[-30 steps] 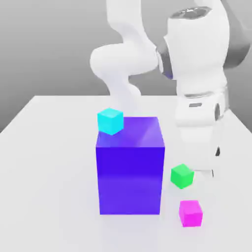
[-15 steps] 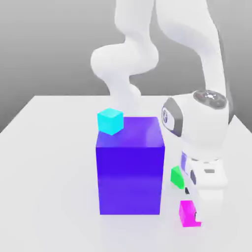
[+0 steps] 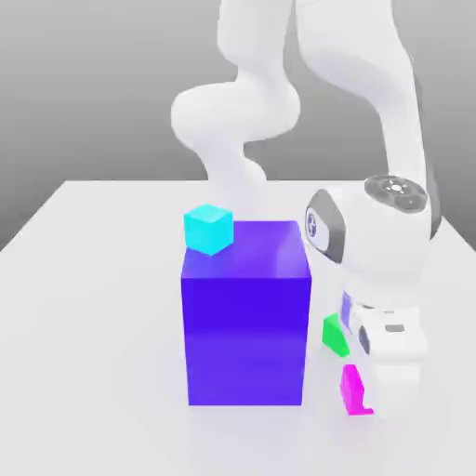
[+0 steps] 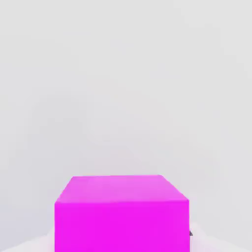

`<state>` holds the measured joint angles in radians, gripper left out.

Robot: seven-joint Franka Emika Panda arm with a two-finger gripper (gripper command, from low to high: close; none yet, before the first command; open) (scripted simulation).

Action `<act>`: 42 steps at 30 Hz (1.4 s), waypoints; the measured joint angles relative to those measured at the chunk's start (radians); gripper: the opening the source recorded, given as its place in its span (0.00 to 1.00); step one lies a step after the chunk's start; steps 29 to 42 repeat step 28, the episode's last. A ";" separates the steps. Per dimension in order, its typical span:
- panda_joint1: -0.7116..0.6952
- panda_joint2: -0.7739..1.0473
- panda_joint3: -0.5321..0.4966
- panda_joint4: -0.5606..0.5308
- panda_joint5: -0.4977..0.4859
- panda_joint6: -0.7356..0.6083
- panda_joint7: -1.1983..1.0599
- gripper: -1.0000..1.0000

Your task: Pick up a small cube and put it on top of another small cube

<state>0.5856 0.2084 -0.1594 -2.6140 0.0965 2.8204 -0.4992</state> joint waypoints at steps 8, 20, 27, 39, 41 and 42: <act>0.047 -0.210 0.063 -0.160 0.090 -0.097 -0.248 0.00; 0.063 -0.477 0.145 -0.411 -0.095 -0.067 -0.396 0.00; 0.067 -0.246 0.142 -0.402 -0.098 0.156 -0.397 1.00; 0.067 -0.246 0.142 -0.402 -0.098 0.156 -0.397 1.00; 0.067 -0.246 0.142 -0.402 -0.098 0.156 -0.397 1.00; 0.067 -0.246 0.142 -0.402 -0.098 0.156 -0.397 1.00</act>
